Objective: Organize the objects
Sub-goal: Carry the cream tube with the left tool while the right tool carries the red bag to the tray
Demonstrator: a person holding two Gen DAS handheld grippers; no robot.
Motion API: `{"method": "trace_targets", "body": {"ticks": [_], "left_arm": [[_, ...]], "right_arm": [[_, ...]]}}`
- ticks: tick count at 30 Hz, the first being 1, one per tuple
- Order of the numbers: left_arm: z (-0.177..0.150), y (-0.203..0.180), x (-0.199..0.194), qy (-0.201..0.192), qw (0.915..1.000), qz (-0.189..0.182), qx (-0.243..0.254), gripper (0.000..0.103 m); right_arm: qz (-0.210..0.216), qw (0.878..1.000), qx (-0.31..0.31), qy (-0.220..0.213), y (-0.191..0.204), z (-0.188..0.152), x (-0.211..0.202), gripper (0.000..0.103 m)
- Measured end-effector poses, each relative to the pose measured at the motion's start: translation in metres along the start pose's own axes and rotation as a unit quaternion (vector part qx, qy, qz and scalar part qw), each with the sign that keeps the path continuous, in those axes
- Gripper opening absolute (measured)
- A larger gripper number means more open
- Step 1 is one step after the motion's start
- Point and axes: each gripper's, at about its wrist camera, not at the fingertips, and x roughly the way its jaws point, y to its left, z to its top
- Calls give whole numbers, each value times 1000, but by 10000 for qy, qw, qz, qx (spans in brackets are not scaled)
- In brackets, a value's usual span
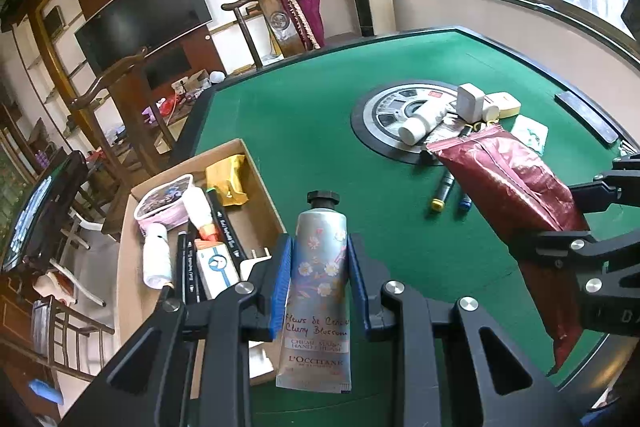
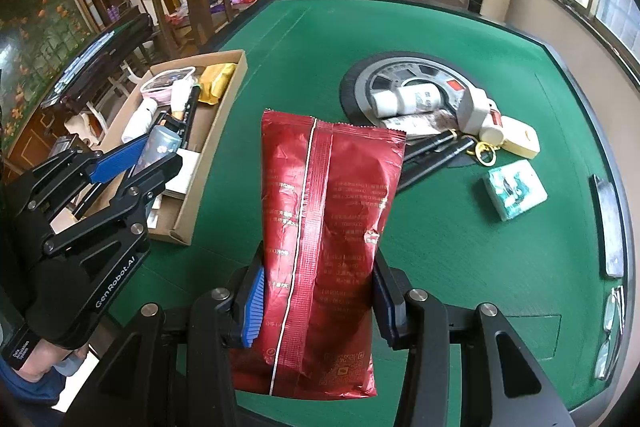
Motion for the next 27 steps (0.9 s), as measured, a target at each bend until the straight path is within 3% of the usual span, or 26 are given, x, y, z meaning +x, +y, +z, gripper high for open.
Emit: {"method": "trace_targets", "body": {"ticks": [27], "left_arm": [[-21, 77, -1, 100, 9987, 447, -228, 27]], "right_arm": [[299, 9986, -445, 47, 77, 33, 29, 49]]}}
